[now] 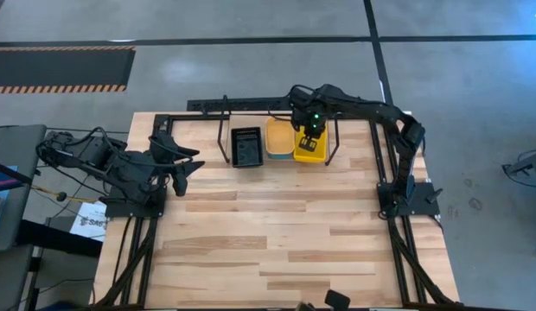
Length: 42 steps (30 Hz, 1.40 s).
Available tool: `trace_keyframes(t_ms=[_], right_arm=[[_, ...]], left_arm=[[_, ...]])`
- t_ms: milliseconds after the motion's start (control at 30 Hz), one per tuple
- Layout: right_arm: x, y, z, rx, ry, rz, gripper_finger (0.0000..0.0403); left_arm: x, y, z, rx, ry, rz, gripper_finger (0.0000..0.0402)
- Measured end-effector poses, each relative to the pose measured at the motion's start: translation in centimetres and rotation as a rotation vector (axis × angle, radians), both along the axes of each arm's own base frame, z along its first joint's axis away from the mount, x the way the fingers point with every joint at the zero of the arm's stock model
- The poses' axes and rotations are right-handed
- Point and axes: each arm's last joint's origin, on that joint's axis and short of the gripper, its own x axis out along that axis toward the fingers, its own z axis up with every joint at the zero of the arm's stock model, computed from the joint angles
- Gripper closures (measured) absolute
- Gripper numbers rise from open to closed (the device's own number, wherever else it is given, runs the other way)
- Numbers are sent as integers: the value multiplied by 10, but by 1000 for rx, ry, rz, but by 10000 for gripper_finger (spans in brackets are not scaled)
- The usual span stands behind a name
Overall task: Stack baskets on shelf by color
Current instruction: Adjust all bins on the shelf
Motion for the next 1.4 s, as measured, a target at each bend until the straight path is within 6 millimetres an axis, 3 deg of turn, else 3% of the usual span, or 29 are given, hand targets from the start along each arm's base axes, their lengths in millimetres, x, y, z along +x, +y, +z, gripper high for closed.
trace_keyframes(t_ms=[600,967,1400], right_arm=[[-15,-23,0,-51,35,-5,403],[-14,-39,2,-124,-56,12,403],[-16,-23,0,-39,42,82,403]], left_arm=[[0,0,0,-2,6,-16,237],[0,0,0,4,8,-19,237],[0,0,0,12,11,-21,237]])
